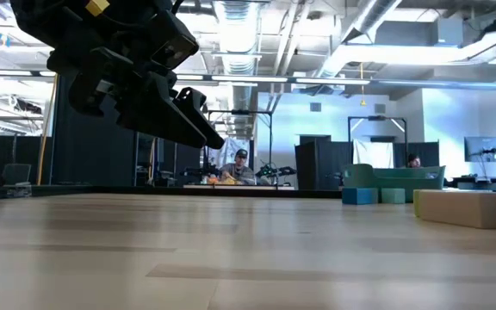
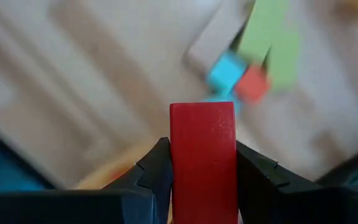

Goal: Sort blocks by size
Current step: Put the large red rectangular block into the yellow bin

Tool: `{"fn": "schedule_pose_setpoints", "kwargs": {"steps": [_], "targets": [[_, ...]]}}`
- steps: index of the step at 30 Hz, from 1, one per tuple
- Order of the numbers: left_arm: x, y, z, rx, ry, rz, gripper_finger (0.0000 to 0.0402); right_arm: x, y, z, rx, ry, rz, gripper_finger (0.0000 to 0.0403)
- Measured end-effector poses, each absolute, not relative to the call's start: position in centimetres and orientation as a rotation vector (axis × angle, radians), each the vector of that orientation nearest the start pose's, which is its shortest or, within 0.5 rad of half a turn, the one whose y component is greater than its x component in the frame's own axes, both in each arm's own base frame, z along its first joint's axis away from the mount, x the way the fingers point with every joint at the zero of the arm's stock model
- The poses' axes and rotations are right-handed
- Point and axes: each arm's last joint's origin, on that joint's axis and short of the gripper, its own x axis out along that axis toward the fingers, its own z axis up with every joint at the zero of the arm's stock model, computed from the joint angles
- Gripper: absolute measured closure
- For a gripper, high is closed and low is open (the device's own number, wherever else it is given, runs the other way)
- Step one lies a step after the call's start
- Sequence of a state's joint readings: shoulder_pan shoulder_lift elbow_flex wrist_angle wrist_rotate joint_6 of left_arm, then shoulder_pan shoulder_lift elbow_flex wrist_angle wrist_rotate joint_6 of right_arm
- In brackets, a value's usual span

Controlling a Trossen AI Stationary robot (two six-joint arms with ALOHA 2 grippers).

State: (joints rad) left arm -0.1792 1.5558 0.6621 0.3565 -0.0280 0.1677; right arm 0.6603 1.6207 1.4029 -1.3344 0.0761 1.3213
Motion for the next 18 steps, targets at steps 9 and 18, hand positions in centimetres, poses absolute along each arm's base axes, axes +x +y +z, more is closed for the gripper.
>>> {"fn": "schedule_pose_setpoints", "kwargs": {"steps": [9,18], "targets": [[29.5,-5.3,16.5,0.22,0.521,-0.192,0.0204,17.5,23.1,27.6,0.605,1.463,-0.542,0.0245],[29.5,-5.3,16.5,0.223,0.517,-0.192,0.0204,14.3,26.2,27.2,0.731,1.446,-0.563,0.0245]]}}
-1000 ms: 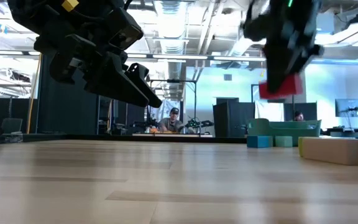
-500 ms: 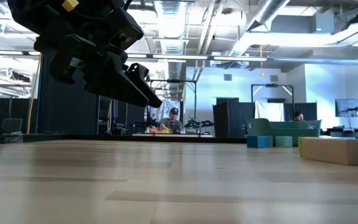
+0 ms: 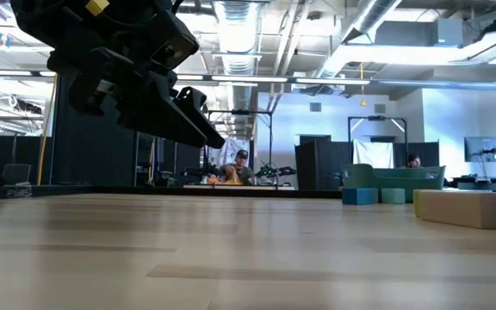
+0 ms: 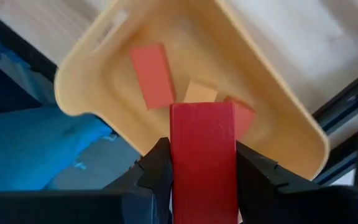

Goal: Sort blocks by size
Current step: Put the large red rectangular block into the yellow bin

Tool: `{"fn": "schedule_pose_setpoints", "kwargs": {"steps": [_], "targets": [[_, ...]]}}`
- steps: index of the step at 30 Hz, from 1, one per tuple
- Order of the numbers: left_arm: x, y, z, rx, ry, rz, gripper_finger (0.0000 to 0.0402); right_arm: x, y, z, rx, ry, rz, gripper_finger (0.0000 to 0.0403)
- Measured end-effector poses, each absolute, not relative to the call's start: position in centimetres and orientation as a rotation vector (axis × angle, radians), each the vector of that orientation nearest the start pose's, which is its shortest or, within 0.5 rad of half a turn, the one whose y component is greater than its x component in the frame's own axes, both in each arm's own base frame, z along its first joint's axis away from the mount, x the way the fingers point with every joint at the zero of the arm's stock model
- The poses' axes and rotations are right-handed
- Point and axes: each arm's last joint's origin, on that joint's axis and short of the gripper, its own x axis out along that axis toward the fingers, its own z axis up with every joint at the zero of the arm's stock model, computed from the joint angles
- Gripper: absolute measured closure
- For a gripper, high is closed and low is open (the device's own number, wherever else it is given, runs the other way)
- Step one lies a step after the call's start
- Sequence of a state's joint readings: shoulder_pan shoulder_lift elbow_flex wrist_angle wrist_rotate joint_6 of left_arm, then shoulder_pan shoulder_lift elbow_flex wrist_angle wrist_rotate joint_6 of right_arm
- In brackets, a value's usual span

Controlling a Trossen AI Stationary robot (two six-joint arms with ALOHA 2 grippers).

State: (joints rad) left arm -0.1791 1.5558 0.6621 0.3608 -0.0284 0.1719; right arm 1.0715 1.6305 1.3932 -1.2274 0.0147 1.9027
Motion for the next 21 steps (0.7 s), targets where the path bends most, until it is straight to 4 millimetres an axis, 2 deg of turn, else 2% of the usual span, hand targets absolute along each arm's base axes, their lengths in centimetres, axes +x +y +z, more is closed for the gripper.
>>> {"fn": "schedule_pose_setpoints", "kwargs": {"steps": [9,21], "targets": [[29.5,-5.3,16.5,0.214,0.512,-0.19,0.0204,14.3,26.5,24.8,0.74,1.459,-0.512,0.023],[29.5,-5.3,16.5,0.217,0.513,-0.191,0.0204,14.6,26.2,24.6,0.74,1.465,-0.524,0.021]]}}
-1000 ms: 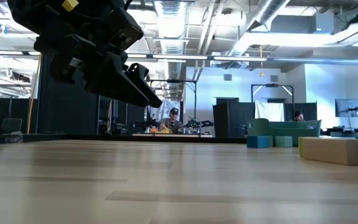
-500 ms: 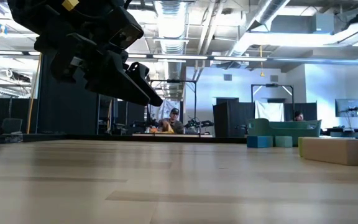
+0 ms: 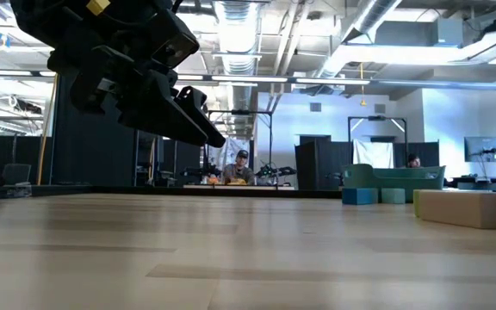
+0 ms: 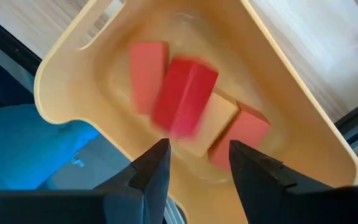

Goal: Sort blocks by size
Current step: Put the large red rectangular block into the yellow bin, then put the large blue rectangular block into the yellow bin

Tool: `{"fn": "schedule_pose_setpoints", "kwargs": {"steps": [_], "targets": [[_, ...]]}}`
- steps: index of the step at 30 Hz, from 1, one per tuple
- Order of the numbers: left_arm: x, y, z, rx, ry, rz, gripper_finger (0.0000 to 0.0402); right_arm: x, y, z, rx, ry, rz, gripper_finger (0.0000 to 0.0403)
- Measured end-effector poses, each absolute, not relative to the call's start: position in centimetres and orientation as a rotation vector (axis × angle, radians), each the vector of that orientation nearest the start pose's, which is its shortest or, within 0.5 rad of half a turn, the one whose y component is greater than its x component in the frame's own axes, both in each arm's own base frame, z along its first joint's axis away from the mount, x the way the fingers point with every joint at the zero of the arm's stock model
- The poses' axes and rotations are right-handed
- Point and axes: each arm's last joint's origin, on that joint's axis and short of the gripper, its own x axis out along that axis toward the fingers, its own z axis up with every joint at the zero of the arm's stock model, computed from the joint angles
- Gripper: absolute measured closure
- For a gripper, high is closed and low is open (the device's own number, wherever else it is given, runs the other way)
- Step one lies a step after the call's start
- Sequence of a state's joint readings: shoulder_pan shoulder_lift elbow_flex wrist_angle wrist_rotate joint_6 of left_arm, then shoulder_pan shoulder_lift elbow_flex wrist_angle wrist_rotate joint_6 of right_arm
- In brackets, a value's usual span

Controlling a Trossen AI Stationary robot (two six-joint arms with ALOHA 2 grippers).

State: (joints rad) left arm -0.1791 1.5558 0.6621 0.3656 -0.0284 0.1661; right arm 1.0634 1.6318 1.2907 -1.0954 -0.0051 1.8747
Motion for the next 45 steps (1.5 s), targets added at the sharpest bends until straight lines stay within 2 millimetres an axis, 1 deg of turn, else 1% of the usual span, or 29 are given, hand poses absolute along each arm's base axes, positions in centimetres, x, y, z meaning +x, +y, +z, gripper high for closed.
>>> {"fn": "schedule_pose_setpoints", "kwargs": {"steps": [14,21,25,28,32,38,42,45], "targets": [[29.5,-5.3,16.6,0.218,0.508,-0.191,0.0204,15.2,25.8,24.8,0.695,1.472,-0.485,0.0209],[29.6,-5.3,16.6,0.217,0.502,-0.19,0.0204,16.0,25.1,26.4,0.632,1.455,-0.47,0.0209],[29.6,-5.3,16.6,0.216,0.501,-0.19,0.0204,16.7,24.2,27.5,0.539,1.409,-0.468,0.0209],[29.6,-5.3,16.6,0.215,0.501,-0.19,0.0204,17.4,23.0,28.0,0.44,1.39,-0.491,0.0209],[29.6,-5.3,16.6,0.215,0.502,-0.19,0.0204,18.3,21.0,28.1,0.304,1.411,-0.542,0.0209],[29.5,-5.3,16.6,0.217,0.507,-0.191,0.0204,20.2,17.7,28.3,0.007,1.449,-0.498,0.0209],[29.5,-5.3,16.5,0.22,0.512,-0.192,0.0204,22.0,15.5,28.5,-0.139,1.379,-0.51,0.0214],[29.5,-5.3,16.5,0.223,0.522,-0.193,0.0204,23.3,13.7,28.6,-0.211,1.337,-0.547,0.022]]}}
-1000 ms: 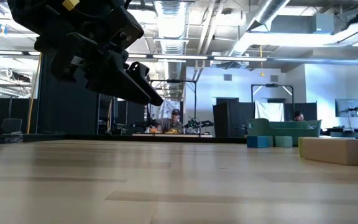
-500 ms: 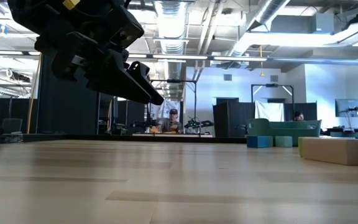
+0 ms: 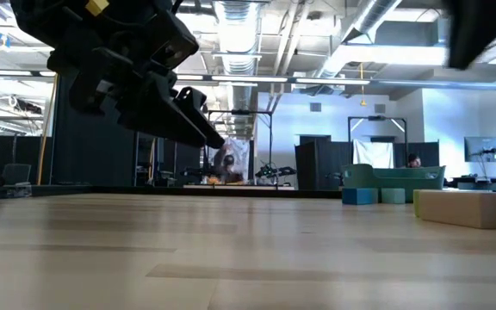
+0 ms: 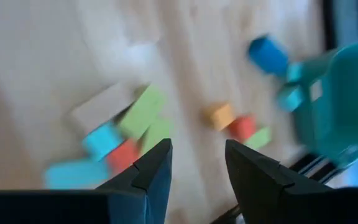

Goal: Sort blocks by size
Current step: Put the large blue rectangular block into the yellow bin

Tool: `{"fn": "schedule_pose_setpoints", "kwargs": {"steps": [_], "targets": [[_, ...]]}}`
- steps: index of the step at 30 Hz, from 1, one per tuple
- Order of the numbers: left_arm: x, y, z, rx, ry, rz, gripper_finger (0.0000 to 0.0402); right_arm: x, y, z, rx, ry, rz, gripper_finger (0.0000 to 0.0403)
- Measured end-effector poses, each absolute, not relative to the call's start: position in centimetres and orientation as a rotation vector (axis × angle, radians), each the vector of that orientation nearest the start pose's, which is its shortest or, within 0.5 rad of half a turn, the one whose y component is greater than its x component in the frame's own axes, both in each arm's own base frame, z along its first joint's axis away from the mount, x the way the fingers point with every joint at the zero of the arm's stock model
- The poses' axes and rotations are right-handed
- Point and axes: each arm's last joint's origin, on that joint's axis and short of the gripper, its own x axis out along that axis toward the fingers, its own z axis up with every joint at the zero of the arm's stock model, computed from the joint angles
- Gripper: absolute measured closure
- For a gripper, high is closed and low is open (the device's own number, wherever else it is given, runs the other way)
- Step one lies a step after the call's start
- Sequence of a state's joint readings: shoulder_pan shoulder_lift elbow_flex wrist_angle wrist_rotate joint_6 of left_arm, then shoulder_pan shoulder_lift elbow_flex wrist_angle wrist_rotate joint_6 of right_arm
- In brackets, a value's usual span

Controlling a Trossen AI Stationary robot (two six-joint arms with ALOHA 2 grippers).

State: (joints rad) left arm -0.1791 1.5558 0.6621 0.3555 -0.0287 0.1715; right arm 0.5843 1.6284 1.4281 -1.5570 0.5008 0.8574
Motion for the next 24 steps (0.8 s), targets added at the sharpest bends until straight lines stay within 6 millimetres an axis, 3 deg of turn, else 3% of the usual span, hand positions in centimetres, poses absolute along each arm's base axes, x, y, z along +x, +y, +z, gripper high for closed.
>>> {"fn": "schedule_pose_setpoints", "kwargs": {"steps": [6,12,24], "targets": [[29.4,-5.2,16.4,0.224,0.526,-0.193,0.0204,25.9,10.2,28.5,-0.28,1.354,-0.498,0.0227],[29.4,-5.2,16.4,0.225,0.531,-0.194,0.0204,28.0,6.9,26.8,-0.355,1.378,-0.403,0.0227],[29.3,-5.2,16.2,0.234,0.551,-0.197,0.0204,28.1,-1.0,21.3,-0.307,1.55,-0.269,0.0227]]}}
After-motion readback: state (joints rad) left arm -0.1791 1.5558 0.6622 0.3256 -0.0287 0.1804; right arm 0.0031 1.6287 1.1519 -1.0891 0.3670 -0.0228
